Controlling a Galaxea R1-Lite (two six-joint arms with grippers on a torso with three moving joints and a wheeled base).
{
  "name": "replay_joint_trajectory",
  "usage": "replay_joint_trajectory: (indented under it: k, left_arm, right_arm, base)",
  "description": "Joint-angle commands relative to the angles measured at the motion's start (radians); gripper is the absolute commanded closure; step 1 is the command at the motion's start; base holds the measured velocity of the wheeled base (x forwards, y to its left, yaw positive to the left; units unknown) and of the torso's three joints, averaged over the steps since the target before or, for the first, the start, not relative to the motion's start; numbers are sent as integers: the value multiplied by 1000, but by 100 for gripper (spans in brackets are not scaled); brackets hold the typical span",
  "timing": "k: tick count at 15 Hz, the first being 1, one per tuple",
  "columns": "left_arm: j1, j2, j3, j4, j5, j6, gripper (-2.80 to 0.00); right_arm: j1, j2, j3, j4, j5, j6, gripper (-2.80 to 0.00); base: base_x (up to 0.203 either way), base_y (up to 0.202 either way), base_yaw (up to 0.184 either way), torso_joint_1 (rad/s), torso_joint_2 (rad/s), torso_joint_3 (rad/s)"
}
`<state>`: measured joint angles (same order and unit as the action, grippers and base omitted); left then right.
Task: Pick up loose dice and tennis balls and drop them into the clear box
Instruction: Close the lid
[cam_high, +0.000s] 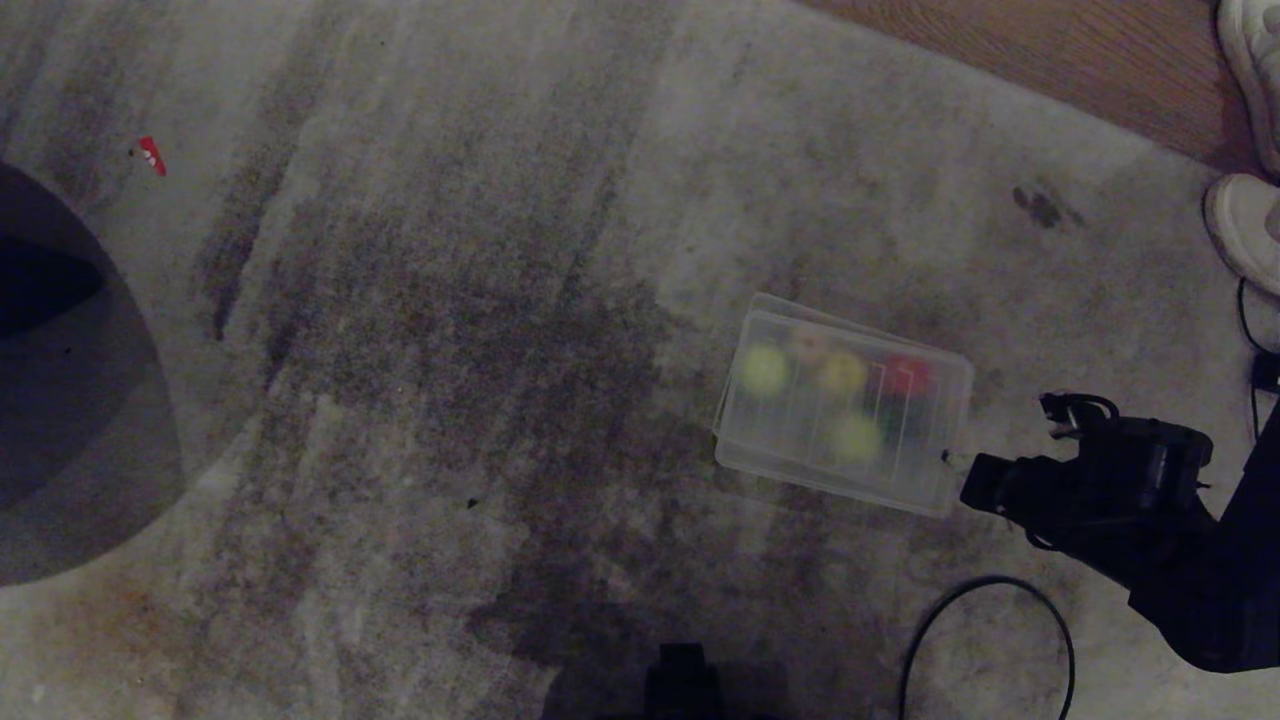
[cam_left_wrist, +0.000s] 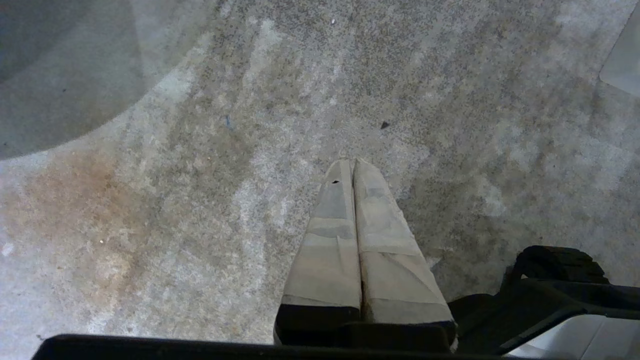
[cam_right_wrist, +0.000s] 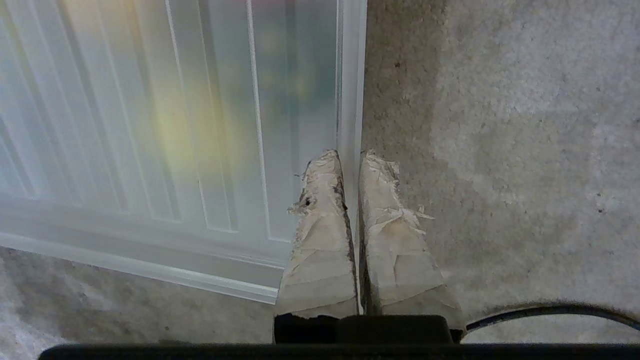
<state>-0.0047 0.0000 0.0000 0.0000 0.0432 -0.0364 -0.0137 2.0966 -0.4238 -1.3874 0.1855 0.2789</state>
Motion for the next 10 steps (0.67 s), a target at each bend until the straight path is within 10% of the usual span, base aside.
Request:
replay_joint_trajectory:
  k: [1, 10]
  left_arm:
    - [0, 2, 2, 0, 1, 0, 0]
    - [0, 2, 2, 0, 0, 0, 0]
  right_arm:
    - [-17, 10, -7, -9, 1, 2, 0]
    - [-25, 23, -46, -13, 2, 13, 0]
  base:
    - [0, 0, 0, 0, 0, 0]
    - [0, 0, 0, 0, 0, 0]
